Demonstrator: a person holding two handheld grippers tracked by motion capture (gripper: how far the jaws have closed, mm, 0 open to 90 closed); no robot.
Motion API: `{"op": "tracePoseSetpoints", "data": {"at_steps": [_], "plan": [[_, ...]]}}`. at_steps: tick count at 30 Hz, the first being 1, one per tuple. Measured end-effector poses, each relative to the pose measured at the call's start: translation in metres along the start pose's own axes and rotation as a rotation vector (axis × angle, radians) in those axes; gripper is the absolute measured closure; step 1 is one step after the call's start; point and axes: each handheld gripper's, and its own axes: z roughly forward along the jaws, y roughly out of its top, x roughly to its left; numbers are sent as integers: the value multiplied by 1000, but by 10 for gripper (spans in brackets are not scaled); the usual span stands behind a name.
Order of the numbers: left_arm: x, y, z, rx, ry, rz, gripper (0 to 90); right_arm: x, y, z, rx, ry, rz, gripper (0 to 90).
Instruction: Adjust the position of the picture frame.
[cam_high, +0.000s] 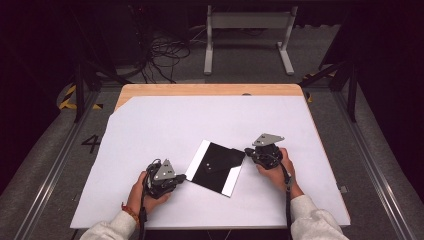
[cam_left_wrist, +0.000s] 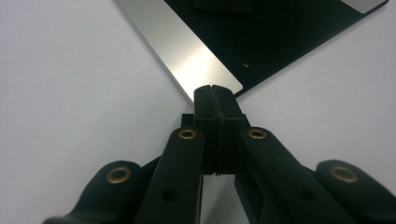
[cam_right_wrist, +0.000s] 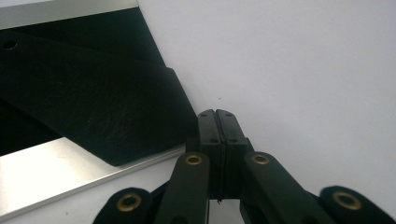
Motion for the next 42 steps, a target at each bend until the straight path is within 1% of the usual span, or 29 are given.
{"op": "tracePoseSetpoints", "data": {"at_steps": [2,5,6,7,10,11,14,21,24,26,30,32,33,35,39,42], "plan": [[1,1,1,1,4,3,900,-2,-1,1,5,-8,0,900],[1,2,2,2,7,2,900,-3,-1,2,5,-7,4,900],[1,3,3,1,13,8,900,-3,-1,3,3,-4,9,900],[1,3,3,4,19,5,900,-4,-1,3,3,-3,8,900],[1,4,4,3,21,5,900,-5,0,3,1,1,13,900],[2,4,4,2,19,-1,900,-7,-1,4,0,9,14,900],[2,5,5,1,22,-2,900,-10,-1,5,1,28,24,900],[3,6,6,4,31,-5,900,-13,-1,4,3,56,16,900],[4,6,6,3,38,-6,900,-14,-4,1,7,82,21,900],[5,6,7,4,40,-5,900,-14,-5,0,7,89,20,900],[8,8,8,6,54,-10,899,-11,-8,-4,7,109,17,900],[10,9,9,5,60,-5,891,-3,-8,-6,15,103,-21,900],[10,9,10,7,63,-4,890,0,-8,-7,16,99,-27,900],[12,10,11,5,68,0,890,3,-10,-9,11,95,-23,900],[14,11,12,4,73,0,891,5,-14,-13,8,104,-23,900],[17,14,15,5,75,4,889,9,-17,-17,13,97,-35,900]]}}
